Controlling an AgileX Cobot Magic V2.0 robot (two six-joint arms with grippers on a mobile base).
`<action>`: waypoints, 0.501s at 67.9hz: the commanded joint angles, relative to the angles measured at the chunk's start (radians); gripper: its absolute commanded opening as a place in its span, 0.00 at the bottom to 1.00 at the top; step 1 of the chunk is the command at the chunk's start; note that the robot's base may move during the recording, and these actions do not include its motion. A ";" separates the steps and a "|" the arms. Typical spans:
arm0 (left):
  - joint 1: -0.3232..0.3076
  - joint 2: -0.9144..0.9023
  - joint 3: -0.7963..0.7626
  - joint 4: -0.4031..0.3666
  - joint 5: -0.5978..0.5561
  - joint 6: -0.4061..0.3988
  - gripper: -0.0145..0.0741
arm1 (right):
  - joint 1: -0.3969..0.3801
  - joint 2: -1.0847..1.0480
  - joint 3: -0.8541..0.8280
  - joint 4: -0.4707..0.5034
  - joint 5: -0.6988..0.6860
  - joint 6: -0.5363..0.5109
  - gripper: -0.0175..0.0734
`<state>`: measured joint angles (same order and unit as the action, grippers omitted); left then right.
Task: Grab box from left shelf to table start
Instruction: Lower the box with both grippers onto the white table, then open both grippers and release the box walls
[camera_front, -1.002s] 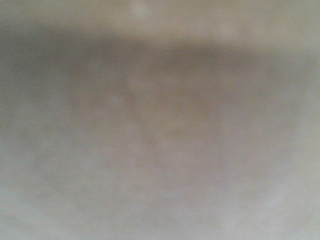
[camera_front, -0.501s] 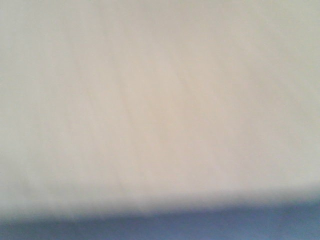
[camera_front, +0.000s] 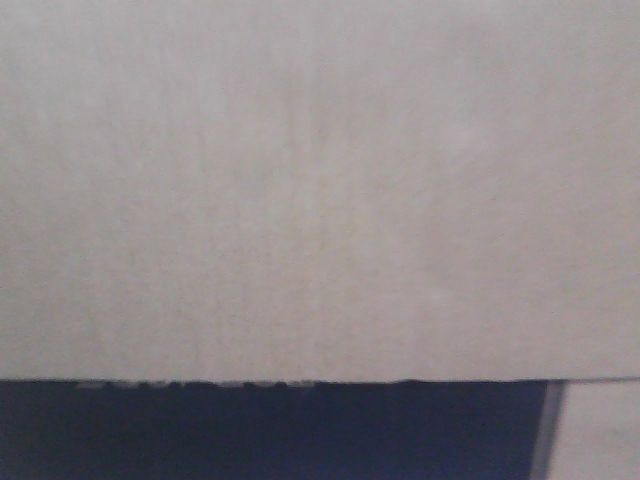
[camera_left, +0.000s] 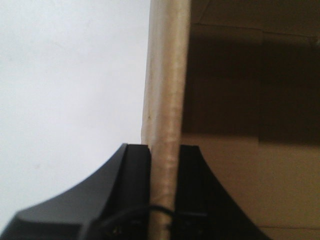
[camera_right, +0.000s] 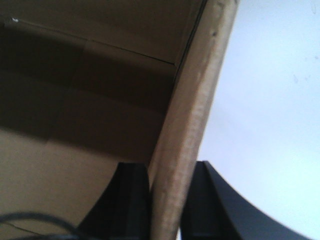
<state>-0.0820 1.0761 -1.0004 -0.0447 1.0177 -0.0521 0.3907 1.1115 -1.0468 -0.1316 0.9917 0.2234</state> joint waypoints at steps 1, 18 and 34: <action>0.005 0.028 -0.032 0.045 -0.095 -0.009 0.05 | -0.005 0.015 -0.045 -0.015 -0.091 -0.013 0.26; 0.005 0.044 -0.032 0.045 -0.137 0.023 0.06 | -0.005 0.043 -0.045 -0.015 -0.096 -0.013 0.26; 0.005 0.044 -0.032 0.035 -0.139 0.052 0.18 | -0.005 0.043 -0.045 -0.026 -0.078 0.025 0.69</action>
<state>-0.0820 1.1212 -1.0107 -0.0336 0.9471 -0.0067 0.3888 1.1650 -1.0620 -0.1494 0.9428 0.2327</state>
